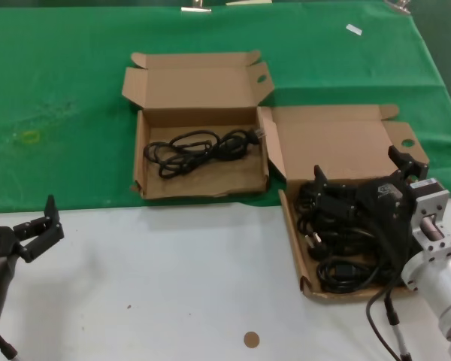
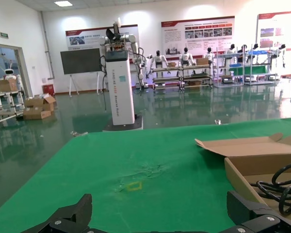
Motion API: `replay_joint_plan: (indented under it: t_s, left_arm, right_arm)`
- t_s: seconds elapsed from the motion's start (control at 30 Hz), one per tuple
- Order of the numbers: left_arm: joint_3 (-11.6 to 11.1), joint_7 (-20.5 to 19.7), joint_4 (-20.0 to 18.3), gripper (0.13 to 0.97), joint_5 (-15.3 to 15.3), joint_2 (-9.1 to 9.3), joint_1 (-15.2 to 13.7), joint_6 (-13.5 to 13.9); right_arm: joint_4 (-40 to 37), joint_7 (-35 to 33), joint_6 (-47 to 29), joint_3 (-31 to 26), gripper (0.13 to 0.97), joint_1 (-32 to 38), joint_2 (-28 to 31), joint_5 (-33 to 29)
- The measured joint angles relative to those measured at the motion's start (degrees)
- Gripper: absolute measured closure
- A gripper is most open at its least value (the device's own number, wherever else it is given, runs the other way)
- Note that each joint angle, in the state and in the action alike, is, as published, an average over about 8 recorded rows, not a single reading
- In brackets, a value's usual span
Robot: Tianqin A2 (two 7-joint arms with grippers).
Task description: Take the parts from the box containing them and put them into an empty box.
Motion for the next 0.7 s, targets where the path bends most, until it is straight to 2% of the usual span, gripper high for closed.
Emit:
replay_joint_plan:
  t_s: [0.7]
  left_arm:
    - [0.0, 0.0, 0.0, 0.132, 0.0, 0.0, 0.0, 0.0]
  right_arm:
    - [0.0, 0.0, 0.0, 0.0, 0.129, 0.0, 0.0, 0.0]
